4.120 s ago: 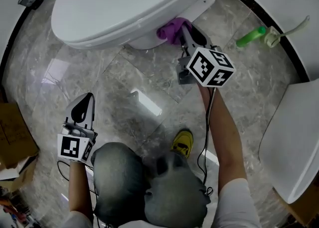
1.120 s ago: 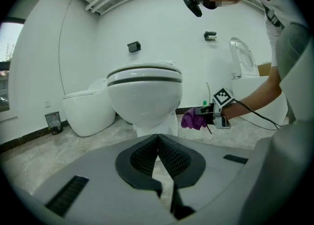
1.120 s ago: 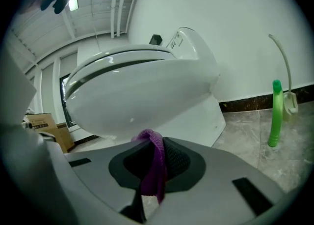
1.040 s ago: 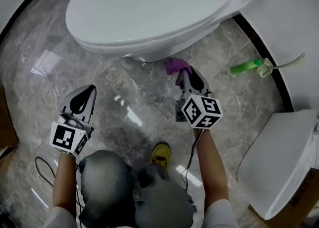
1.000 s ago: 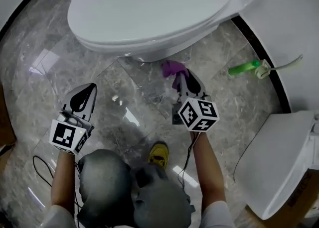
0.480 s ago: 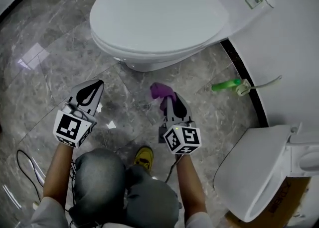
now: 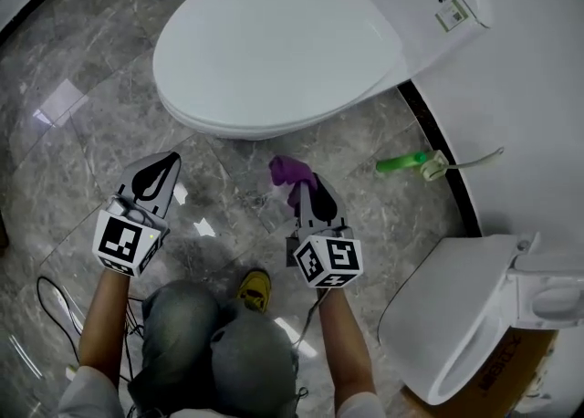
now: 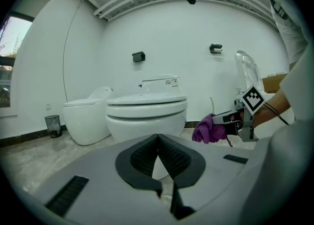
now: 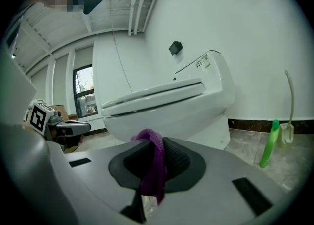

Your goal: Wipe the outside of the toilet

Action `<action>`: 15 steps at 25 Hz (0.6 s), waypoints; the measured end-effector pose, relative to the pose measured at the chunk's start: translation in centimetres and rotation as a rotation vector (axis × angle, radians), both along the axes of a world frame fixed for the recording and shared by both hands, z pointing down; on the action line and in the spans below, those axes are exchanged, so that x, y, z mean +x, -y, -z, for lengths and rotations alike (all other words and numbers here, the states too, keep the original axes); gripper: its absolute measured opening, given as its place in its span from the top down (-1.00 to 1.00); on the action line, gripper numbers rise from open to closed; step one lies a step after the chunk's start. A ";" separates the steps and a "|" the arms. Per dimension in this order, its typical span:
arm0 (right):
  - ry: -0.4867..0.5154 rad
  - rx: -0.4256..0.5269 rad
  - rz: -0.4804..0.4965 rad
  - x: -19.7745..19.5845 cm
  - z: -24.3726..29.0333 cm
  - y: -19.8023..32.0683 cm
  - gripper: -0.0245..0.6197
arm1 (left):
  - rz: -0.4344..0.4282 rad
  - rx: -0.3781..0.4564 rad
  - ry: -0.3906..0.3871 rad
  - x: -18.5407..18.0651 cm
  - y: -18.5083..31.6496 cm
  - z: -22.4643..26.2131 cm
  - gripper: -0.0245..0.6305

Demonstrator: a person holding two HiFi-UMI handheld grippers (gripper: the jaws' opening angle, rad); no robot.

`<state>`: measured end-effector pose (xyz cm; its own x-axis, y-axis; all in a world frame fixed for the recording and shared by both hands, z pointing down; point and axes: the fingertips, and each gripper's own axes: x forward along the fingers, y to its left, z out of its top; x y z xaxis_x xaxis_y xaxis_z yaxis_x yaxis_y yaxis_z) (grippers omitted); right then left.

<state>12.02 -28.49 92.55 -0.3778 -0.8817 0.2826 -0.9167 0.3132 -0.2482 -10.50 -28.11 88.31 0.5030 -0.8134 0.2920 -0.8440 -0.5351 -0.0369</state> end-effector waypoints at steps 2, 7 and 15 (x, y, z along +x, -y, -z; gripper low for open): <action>-0.008 -0.005 0.005 0.0 1.5 0.5 0.74 | 0.000 -0.013 0.006 0.0 0.5 1.4 0.89; -0.004 -0.030 0.009 -0.1 6.1 1.3 0.75 | 0.025 -0.067 0.011 0.0 1.5 5.4 0.89; -0.025 -0.047 0.031 0.0 15.8 2.1 0.75 | 0.042 -0.090 -0.007 0.9 2.8 14.8 0.89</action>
